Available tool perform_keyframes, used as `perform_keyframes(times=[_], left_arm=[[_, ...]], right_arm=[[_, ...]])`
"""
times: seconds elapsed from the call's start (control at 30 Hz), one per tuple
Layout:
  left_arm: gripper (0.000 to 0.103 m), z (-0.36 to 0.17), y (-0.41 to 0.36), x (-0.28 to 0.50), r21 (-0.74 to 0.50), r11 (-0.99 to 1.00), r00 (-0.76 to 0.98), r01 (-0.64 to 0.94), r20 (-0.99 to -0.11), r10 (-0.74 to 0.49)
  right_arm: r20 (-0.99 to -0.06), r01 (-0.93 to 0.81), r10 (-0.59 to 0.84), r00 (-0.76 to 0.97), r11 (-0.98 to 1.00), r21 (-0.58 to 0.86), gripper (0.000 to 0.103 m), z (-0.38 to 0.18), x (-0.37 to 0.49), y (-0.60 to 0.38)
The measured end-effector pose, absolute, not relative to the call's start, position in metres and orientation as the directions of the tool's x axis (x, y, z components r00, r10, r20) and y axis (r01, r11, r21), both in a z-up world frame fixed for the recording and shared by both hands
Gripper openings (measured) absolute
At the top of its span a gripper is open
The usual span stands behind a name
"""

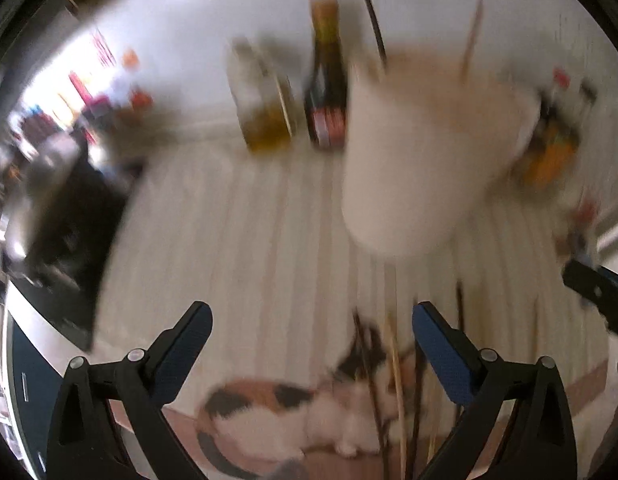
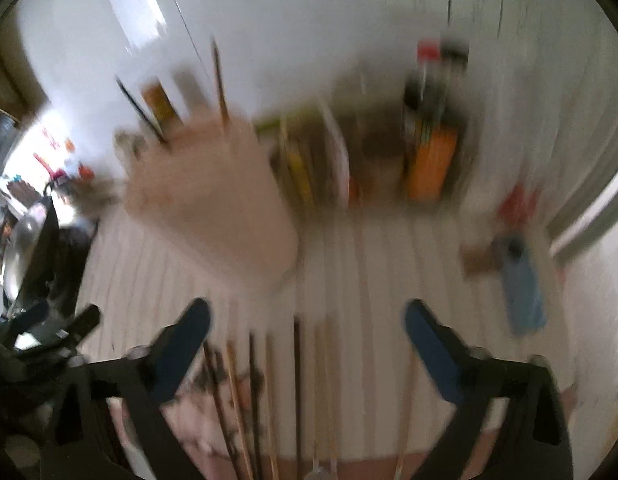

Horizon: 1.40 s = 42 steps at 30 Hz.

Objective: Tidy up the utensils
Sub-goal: 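Lower both tools back to the chopstick row and grasp another chopstick each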

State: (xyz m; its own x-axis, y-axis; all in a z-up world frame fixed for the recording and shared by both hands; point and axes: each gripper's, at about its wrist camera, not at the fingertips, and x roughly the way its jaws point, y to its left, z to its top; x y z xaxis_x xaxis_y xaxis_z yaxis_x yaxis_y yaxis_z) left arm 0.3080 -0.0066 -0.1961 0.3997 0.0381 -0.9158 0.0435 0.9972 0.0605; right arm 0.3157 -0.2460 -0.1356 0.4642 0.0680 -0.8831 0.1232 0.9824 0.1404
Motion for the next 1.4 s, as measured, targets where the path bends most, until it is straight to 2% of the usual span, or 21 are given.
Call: perform_keyframes(times=[0.03, 0.1, 0.27, 0.3, 0.33, 0.4, 0.47, 0.5, 0.53, 0.57, 0.63, 1.0, 1.4], left_arm=[[0.099, -0.218, -0.009, 0.305, 0.049, 0.997, 0.346, 0.056, -0.938, 0.027], [0.087, -0.248, -0.013, 0.301, 0.034, 0.997, 0.273, 0.067, -0.962, 0.015], [0.078, -0.305, -0.02, 0.297, 0.009, 0.997, 0.144, 0.078, -0.99, -0.003], [0.078, -0.315, -0.022, 0.296, -0.004, 0.997, 0.124, 0.079, -0.992, -0.013], [0.074, -0.32, -0.023, 0.296, -0.008, 0.997, 0.112, 0.081, -0.994, -0.017], [0.056, -0.332, -0.027, 0.295, -0.017, 0.995, 0.085, 0.099, -0.996, -0.026], [0.047, -0.333, -0.032, 0.294, -0.007, 0.993, 0.106, 0.12, -0.994, -0.02], [0.044, -0.333, -0.034, 0.293, -0.003, 0.992, 0.112, 0.128, -0.994, -0.018], [0.034, -0.333, -0.036, 0.294, -0.006, 0.991, 0.117, 0.134, -0.993, -0.021], [0.019, -0.332, -0.038, 0.294, -0.004, 0.99, 0.128, 0.142, -0.992, -0.023], [0.008, -0.332, -0.039, 0.295, -0.003, 0.988, 0.129, 0.152, -0.991, -0.023], [0.005, -0.33, -0.013, 0.293, -0.009, 0.985, 0.13, 0.174, -0.991, -0.032], [0.004, -0.33, -0.022, 0.305, 0.008, 0.988, 0.146, 0.156, -0.989, -0.015]], right_arm=[[-0.905, 0.135, 0.084, 0.418, 0.979, 0.154, 0.063, -0.155, 0.316, -0.249], [-0.938, 0.151, 0.116, 0.327, 0.973, 0.173, 0.056, -0.192, 0.316, -0.255], [-0.976, 0.169, 0.096, 0.197, 0.977, 0.13, 0.048, -0.257, 0.313, -0.26], [-0.981, 0.175, 0.098, 0.168, 0.976, 0.128, 0.043, -0.271, 0.313, -0.26], [-0.984, 0.179, 0.096, 0.15, 0.976, 0.122, 0.033, -0.281, 0.313, -0.26], [-0.987, 0.186, 0.095, 0.128, 0.975, 0.118, 0.025, -0.295, 0.313, -0.259], [-0.988, 0.185, 0.081, 0.13, 0.977, 0.104, 0.021, -0.302, 0.311, -0.257], [-0.989, 0.167, 0.07, 0.129, 0.982, 0.091, 0.016, -0.302, 0.31, -0.254], [-0.991, 0.162, 0.062, 0.12, 0.984, 0.081, 0.012, -0.304, 0.309, -0.252], [-0.991, 0.15, 0.05, 0.121, 0.986, 0.068, 0.01, -0.303, 0.309, -0.251], [-0.992, 0.142, 0.032, 0.118, 0.989, 0.049, 0.007, -0.302, 0.306, -0.251], [-0.999, 0.149, 0.031, 0.043, 0.988, 0.037, 0.007, -0.3, 0.293, -0.269], [-1.0, 0.163, -0.011, 0.003, 0.987, -0.011, 0.007, -0.299, 0.346, -0.266]])
